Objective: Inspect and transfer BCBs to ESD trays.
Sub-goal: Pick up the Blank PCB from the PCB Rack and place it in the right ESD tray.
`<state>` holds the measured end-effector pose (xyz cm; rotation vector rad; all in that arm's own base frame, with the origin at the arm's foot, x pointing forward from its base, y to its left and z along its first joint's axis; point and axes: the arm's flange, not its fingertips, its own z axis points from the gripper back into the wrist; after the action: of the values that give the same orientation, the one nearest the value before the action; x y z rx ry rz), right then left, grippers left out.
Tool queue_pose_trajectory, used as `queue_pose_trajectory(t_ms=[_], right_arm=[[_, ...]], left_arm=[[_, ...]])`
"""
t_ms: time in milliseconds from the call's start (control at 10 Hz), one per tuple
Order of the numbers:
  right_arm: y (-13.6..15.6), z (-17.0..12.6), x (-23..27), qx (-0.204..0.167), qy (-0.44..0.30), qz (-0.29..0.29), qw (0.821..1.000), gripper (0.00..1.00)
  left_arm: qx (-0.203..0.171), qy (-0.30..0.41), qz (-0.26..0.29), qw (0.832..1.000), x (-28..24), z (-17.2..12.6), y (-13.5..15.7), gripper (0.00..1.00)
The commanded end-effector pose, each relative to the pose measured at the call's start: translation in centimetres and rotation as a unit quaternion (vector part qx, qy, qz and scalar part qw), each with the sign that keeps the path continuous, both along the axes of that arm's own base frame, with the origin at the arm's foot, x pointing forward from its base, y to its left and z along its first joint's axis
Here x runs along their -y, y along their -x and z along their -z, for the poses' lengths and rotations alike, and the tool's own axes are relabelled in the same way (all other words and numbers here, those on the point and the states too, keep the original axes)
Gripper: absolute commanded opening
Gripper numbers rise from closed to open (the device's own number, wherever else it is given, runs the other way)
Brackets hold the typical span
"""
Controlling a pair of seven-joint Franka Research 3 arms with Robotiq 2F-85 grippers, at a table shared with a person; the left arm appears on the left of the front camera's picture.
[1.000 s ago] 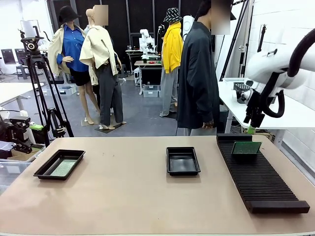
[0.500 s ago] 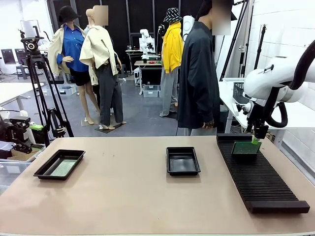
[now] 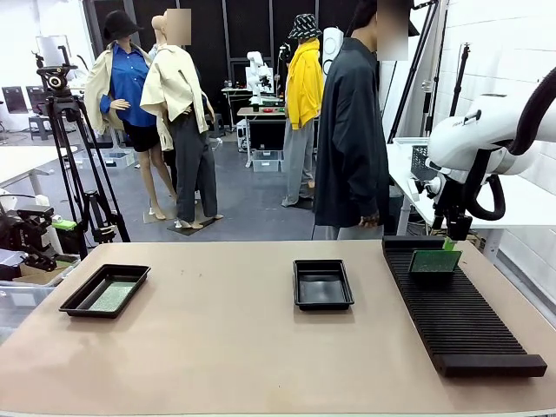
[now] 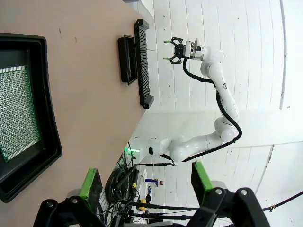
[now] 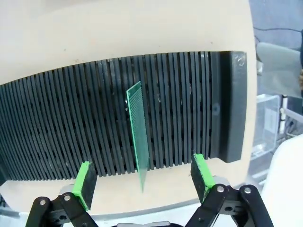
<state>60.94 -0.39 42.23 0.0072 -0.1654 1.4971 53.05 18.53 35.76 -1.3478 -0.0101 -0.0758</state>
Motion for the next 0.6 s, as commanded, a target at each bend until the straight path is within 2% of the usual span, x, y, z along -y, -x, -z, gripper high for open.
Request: queue_pose_trajectory(t_ms=[0,500], right_arm=[[-0.5,0.3,-0.9,-0.024,0.012,-0.008,1.000,1.00],[-1.6,3.0,-1.5,-0.047,0.028,-0.010,0.998,1.00]], left_arm=[[0.000,-0.001,0.002,1.000,0.0,-0.2,0.1,1.00],[0.000,-0.001,0.002,1.000,0.0,-0.2,0.1,1.00]])
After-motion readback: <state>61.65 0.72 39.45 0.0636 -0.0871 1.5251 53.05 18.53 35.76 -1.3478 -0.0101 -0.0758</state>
